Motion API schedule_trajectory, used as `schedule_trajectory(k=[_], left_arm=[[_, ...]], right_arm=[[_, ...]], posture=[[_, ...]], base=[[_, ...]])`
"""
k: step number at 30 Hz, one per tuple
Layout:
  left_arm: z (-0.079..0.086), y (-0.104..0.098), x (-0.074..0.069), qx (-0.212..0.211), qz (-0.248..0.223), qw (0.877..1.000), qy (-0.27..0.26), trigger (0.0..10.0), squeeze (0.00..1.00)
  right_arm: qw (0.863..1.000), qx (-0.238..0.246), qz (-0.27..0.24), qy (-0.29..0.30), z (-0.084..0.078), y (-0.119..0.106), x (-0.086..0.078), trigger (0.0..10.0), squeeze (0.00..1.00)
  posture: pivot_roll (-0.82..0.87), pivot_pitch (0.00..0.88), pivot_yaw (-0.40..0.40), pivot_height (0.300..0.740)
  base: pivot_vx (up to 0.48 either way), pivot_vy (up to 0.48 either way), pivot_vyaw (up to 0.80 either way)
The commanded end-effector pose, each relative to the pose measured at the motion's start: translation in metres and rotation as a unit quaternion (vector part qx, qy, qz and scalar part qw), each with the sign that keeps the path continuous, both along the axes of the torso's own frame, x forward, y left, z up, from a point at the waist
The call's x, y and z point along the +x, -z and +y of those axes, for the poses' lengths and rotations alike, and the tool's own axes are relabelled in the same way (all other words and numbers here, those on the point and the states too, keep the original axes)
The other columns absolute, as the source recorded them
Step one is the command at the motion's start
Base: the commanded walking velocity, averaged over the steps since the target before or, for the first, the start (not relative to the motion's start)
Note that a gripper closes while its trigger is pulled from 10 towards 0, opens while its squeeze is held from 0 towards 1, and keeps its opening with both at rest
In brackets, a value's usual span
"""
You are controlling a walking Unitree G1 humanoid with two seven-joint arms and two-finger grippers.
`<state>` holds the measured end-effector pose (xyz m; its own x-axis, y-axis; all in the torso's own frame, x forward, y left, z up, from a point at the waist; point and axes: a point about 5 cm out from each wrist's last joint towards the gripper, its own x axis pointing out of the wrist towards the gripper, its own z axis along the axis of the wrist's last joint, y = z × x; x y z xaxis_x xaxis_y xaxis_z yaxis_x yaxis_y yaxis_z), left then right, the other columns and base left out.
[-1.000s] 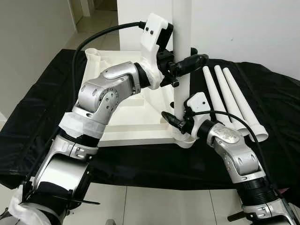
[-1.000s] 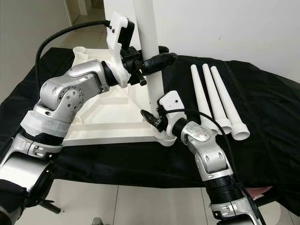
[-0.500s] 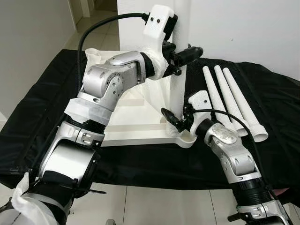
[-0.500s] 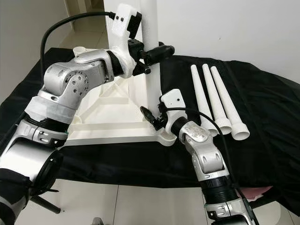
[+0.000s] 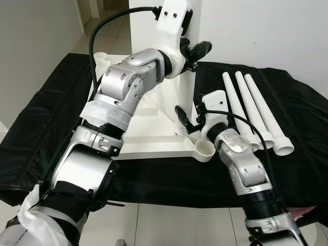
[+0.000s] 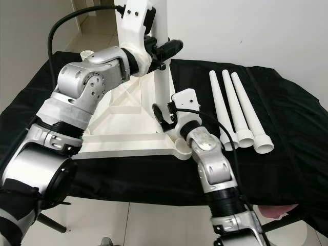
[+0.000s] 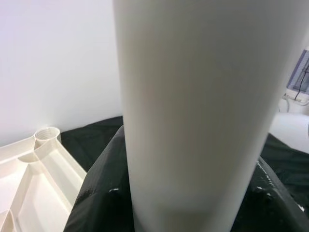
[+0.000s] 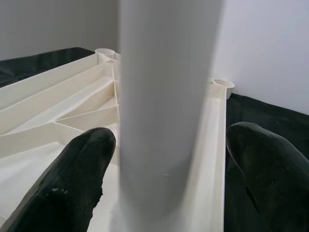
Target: Building children table
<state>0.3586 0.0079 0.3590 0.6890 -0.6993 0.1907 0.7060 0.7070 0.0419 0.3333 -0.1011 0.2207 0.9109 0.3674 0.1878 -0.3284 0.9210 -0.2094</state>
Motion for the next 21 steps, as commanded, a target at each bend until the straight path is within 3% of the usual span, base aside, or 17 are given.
schedule_trajectory(k=[1, 8, 21], left_arm=[[-0.004, -0.013, -0.002, -0.016, -0.019, 1.0, -0.019, 10.0, 0.0], [-0.015, -0.027, -0.009, -0.051, -0.034, 0.998, -0.022, 10.0, 0.0], [-0.027, -0.029, -0.016, -0.055, -0.04, 0.998, -0.007, 10.0, 0.0]], right_arm=[[1.0, 0.008, 0.008, 0.025, 0.001, 0.001, 0.004, 10.0, 0.0], [0.998, 0.015, 0.004, 0.065, 0.01, 0.0, 0.013, 10.0, 0.0], [0.993, 0.028, -0.029, 0.115, 0.011, -0.013, 0.019, 10.0, 0.0]], posture=[[0.05, 0.067, 0.0, 0.74], [0.06, 0.062, -0.001, 0.74], [0.06, 0.045, -0.003, 0.74]], base=[[0.0, 0.0, 0.0], [0.0, 0.0, 0.0], [0.0, 0.0, 0.0]])
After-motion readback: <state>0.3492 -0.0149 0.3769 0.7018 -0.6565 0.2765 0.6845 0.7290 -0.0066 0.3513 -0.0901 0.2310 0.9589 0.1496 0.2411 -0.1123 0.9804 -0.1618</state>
